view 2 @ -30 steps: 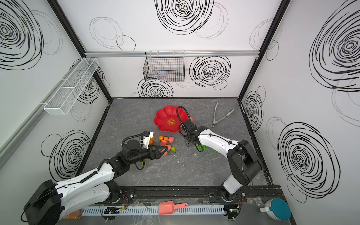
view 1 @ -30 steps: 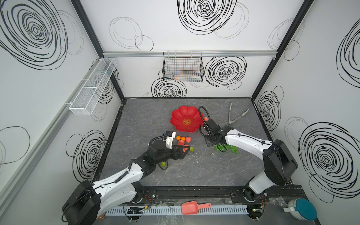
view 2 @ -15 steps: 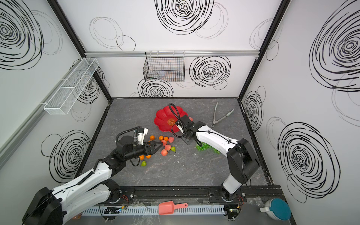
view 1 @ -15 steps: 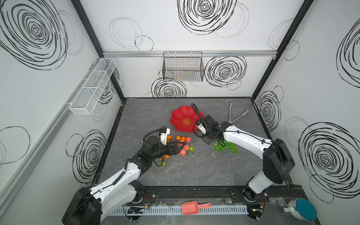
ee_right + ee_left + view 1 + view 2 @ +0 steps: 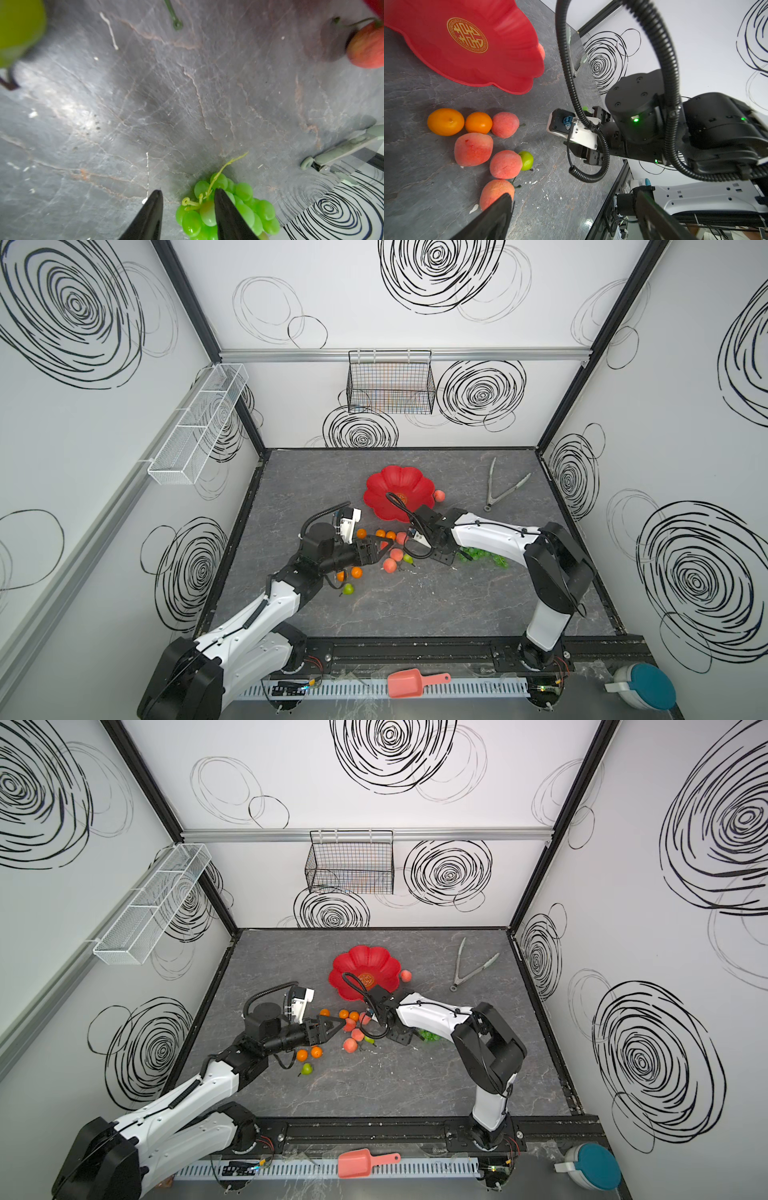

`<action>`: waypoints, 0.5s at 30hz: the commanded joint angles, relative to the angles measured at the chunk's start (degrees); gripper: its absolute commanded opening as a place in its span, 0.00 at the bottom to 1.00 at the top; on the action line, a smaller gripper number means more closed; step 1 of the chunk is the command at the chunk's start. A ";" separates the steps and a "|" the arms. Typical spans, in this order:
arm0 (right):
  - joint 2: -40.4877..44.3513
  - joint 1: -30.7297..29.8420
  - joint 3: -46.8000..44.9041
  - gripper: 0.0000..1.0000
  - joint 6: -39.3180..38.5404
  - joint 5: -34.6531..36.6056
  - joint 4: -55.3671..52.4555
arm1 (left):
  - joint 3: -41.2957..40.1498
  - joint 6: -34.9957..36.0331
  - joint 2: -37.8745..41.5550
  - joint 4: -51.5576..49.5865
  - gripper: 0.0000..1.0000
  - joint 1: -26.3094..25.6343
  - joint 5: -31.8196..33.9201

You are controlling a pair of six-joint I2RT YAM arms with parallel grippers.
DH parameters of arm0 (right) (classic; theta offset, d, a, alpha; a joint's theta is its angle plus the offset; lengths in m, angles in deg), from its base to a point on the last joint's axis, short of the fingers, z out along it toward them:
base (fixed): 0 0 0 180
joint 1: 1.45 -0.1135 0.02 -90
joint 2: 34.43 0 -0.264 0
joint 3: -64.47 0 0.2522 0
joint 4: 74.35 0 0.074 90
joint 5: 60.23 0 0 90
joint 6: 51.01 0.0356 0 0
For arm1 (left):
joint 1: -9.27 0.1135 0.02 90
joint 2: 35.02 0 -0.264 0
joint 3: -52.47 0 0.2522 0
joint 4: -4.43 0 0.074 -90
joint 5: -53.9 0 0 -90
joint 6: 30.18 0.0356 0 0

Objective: Arrange fruit in a fruit bowl
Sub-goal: Pick up the fruits from the middle-right of the table.

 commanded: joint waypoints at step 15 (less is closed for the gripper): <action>-2.64 -0.09 -1.80 0.37 -0.99 5.20 -2.32 | 0.89 0.28 0.63 1.71 0.96 1.66 -2.23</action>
